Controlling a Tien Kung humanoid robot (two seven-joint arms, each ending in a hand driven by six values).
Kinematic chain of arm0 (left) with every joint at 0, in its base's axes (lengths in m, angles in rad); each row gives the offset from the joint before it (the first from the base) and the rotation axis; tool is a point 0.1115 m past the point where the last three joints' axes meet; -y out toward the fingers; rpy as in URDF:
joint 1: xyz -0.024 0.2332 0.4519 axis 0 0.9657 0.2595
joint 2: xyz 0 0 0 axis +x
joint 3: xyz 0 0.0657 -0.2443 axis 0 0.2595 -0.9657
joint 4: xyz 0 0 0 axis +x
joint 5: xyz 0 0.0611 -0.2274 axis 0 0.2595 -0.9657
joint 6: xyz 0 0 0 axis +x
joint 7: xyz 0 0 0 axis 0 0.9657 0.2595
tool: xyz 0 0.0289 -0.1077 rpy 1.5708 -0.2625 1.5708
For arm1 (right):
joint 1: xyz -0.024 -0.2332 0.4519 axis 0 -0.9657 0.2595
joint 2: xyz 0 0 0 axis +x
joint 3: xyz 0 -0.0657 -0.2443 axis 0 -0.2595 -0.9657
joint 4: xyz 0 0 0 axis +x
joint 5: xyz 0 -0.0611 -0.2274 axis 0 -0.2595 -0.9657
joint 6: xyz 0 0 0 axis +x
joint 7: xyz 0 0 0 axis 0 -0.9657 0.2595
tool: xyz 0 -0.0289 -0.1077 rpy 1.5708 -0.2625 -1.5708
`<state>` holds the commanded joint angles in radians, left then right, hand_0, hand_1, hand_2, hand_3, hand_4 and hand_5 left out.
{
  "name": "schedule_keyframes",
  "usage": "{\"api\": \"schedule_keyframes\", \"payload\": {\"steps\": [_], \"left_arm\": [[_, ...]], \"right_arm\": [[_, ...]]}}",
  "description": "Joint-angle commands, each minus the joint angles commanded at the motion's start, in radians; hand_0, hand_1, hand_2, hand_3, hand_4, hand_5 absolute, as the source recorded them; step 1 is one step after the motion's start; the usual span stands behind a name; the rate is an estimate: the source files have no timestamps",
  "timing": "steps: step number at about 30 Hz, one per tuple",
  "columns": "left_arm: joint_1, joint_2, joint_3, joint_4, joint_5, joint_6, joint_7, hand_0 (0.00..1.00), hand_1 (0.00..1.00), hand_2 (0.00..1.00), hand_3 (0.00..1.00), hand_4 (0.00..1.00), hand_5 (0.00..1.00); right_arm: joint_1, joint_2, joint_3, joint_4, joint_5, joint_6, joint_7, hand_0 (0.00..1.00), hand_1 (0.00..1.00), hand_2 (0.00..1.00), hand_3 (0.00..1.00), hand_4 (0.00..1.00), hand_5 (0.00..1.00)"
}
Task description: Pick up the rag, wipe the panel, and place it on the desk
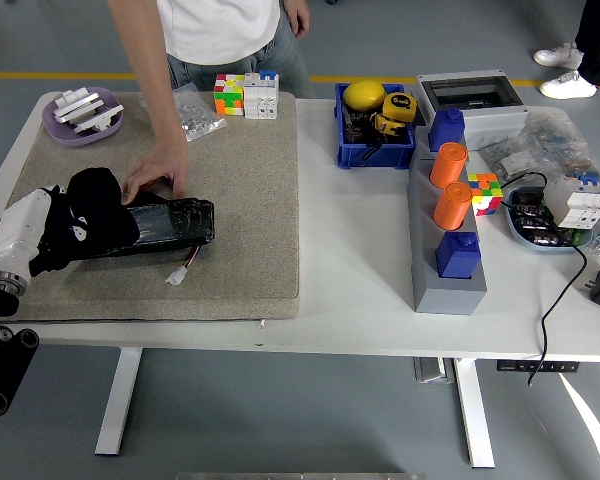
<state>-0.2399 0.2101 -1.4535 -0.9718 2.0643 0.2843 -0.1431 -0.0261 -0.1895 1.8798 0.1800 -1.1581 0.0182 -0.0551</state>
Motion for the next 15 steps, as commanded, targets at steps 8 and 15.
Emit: {"api": "schedule_keyframes", "payload": {"steps": [8, 15], "left_arm": [[-0.014, -0.003, 0.082, -0.019, -0.017, -0.006, 0.000, 0.260, 0.202, 0.561, 0.393, 0.002, 0.002], [-0.028, -0.010, 0.153, -0.034, -0.020, -0.009, 0.010, 0.260, 0.201, 0.560, 0.392, 0.002, 0.002]], "right_arm": [[0.001, -0.001, 0.005, 0.000, -0.005, 0.001, 0.001, 0.768, 0.629, 0.678, 0.609, 0.998, 0.563], [0.003, -0.001, 0.010, 0.000, -0.010, 0.000, 0.001, 0.768, 0.628, 0.678, 0.609, 0.998, 0.563]]}}
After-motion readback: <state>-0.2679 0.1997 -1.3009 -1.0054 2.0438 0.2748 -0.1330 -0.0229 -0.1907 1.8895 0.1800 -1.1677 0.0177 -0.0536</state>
